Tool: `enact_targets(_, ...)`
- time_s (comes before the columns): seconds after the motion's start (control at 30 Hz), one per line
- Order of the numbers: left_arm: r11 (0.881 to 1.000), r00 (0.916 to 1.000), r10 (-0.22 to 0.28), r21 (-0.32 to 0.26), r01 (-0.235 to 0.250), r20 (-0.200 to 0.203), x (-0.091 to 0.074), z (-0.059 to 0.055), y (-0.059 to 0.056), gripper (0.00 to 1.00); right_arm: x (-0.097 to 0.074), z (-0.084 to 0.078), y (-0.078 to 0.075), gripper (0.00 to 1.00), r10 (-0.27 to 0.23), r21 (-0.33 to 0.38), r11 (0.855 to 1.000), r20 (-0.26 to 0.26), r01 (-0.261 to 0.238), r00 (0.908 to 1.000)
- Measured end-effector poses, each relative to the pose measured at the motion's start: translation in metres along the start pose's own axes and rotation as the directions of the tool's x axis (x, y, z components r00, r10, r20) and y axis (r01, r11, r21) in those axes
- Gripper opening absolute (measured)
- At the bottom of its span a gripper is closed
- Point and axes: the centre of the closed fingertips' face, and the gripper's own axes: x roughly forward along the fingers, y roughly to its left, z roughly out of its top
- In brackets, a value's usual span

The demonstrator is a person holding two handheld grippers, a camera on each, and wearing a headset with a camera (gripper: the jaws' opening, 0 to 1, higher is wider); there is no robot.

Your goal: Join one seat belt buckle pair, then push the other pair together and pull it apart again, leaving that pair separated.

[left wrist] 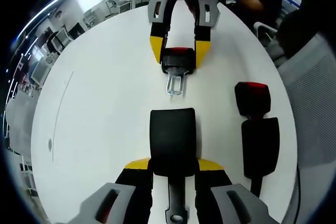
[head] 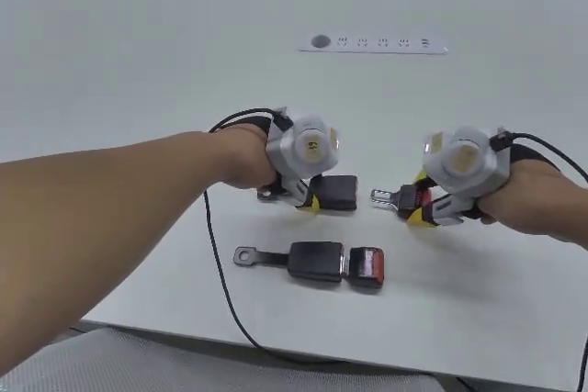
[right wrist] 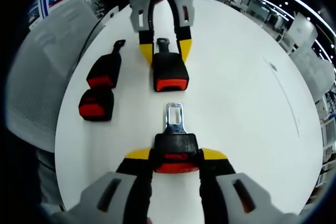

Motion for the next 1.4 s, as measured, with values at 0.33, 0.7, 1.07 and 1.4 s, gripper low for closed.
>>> enact_targets(0.33, 1.0, 0.9999, 0.003, -0.012, -0.003, 0.01, 0.0, 0.0, 0.001, 0.3, -0.024, -0.042, -0.003, 0.34, 0.015, 0.014, 1.0, -0.006, -0.015, 0.9999)
enact_targets(0.7, 1.0, 0.9999, 0.012, -0.008, -0.012, 0.001, 0.001, 0.0, 0.0, 0.31, -0.026, -0.056, -0.005, 0.36, 0.039, 0.091, 0.995, 0.001, -0.039, 0.9992)
enact_targets(1.07, 0.998, 0.999, 0.044, -0.047, -0.043, 0.008, 0.0, 0.0, 0.0, 0.31, -0.025, -0.055, -0.004, 0.37, 0.04, 0.113, 0.993, -0.04, -0.035, 0.9984)
enact_targets(1.4, 0.996, 0.9963, 0.086, -0.028, -0.086, -0.009, -0.004, 0.001, 0.0, 0.43, -0.03, -0.053, -0.008, 0.41, -0.059, 0.038, 0.997, -0.131, 0.065, 0.9897)
